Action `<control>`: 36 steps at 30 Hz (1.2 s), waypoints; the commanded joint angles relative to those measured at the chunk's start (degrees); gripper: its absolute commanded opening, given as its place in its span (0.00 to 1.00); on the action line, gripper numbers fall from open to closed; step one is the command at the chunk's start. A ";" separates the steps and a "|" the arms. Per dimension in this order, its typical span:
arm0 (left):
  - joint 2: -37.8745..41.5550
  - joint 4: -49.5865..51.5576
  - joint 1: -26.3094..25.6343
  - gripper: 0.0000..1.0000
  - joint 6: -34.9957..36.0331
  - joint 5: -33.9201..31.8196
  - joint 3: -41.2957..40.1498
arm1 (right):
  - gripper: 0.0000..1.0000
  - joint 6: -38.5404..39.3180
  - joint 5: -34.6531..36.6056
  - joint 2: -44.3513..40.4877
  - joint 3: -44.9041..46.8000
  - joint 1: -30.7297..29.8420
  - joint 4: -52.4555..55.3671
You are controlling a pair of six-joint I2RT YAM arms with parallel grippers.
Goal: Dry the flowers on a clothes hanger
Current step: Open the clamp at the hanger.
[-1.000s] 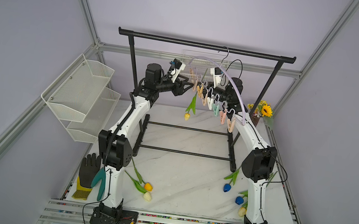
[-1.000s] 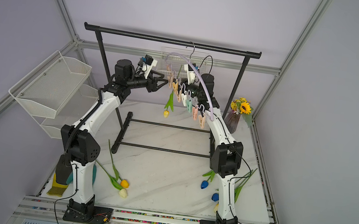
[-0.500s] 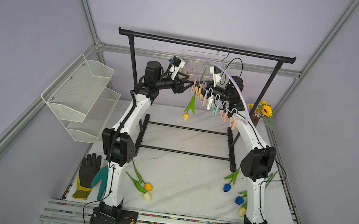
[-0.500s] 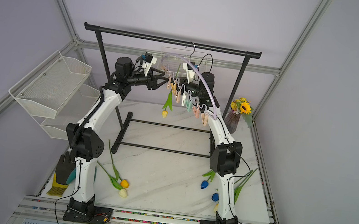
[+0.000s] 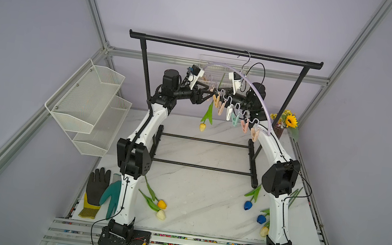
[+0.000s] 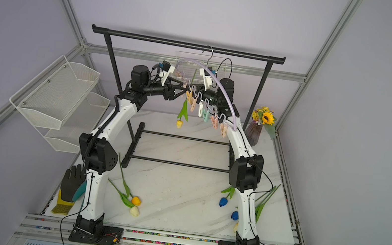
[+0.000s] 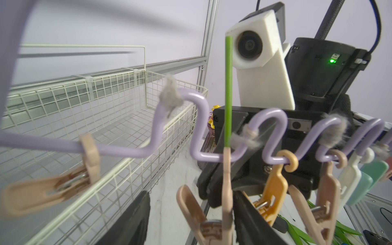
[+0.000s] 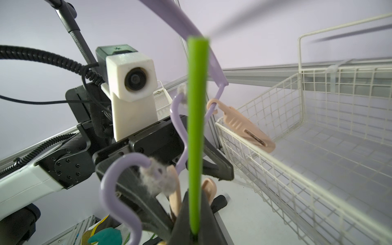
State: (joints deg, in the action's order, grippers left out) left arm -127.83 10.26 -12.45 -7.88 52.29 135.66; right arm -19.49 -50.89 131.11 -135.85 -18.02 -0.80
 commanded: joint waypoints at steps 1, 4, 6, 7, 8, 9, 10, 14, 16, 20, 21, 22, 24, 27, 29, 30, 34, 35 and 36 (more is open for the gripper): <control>-0.20 -2.61 -0.47 0.63 -1.33 1.74 2.64 | 0.00 -0.69 -1.35 1.15 -1.66 -0.05 -0.44; -0.30 -2.78 -0.47 0.63 -1.54 2.17 2.96 | 0.00 -0.57 -1.57 1.42 -2.13 0.01 0.07; -0.22 -3.42 -0.44 0.62 -2.04 2.79 3.03 | 0.00 -0.59 -1.61 1.43 -2.25 0.09 0.06; -0.19 -3.58 -0.46 0.60 -2.14 2.90 3.10 | 0.00 -0.63 -1.61 1.43 -2.24 0.15 0.18; -0.16 -3.56 -0.46 0.58 -2.18 2.86 3.12 | 0.00 -0.63 -1.59 1.43 -2.26 0.16 0.13; 0.00 -3.35 -0.45 0.58 -1.98 2.82 3.14 | 0.00 -0.60 -1.64 1.43 -2.27 0.26 0.24; 0.08 -3.18 -0.41 0.57 -1.75 2.82 3.10 | 0.00 -0.56 -1.64 1.43 -2.26 0.32 0.21; 0.21 -2.89 -0.46 0.50 -1.35 2.55 3.21 | 0.00 -0.80 -1.75 1.40 -2.27 0.42 0.27; 0.08 -2.88 -0.47 0.47 -1.44 2.53 3.33 | 0.00 -0.89 -1.73 1.42 -2.25 0.36 0.18; 0.21 -2.47 -0.47 0.41 -1.09 2.42 3.36 | 0.00 -1.23 -1.09 1.30 -2.15 0.60 0.39; 0.26 -2.45 -0.47 0.40 -1.13 2.21 3.34 | 0.00 -1.42 -0.80 1.20 -2.07 0.62 0.53; 0.38 -2.58 -0.47 0.39 -1.17 2.16 3.35 | 0.00 -1.81 -0.41 1.00 -1.72 0.57 0.44; 0.59 -2.69 -0.63 0.37 -1.07 1.77 3.36 | 0.00 -3.27 0.47 0.33 -0.08 0.55 -0.58; 0.90 -2.62 -0.91 0.32 -0.68 1.10 3.39 | 0.00 -6.06 2.48 -1.79 4.99 0.60 -4.31; 1.02 -2.50 -1.11 0.28 -0.47 0.79 3.36 | 0.00 -7.26 3.99 -3.40 8.76 0.55 -6.42; 1.00 -2.48 -1.17 0.28 -0.38 0.71 3.36 | 0.00 -7.77 4.66 -4.39 10.98 0.59 -7.73; 1.02 -2.55 -1.49 0.27 -0.34 0.11 3.39 | 0.00 -10.40 7.61 -6.91 17.10 0.57 -11.60; 1.00 -2.61 -1.59 0.26 -0.44 -0.14 3.39 | 0.00 -11.30 7.86 -7.20 18.20 0.62 -12.71; 1.05 -2.64 -1.70 0.25 -0.36 -0.47 3.39 | 0.00 -12.34 8.36 -7.87 19.77 0.57 -14.20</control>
State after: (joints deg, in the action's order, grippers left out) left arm -128.38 8.67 -13.61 -8.82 52.71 137.12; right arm -28.25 -45.28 127.33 -118.34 -17.65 -8.38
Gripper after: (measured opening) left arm 0.260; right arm 0.056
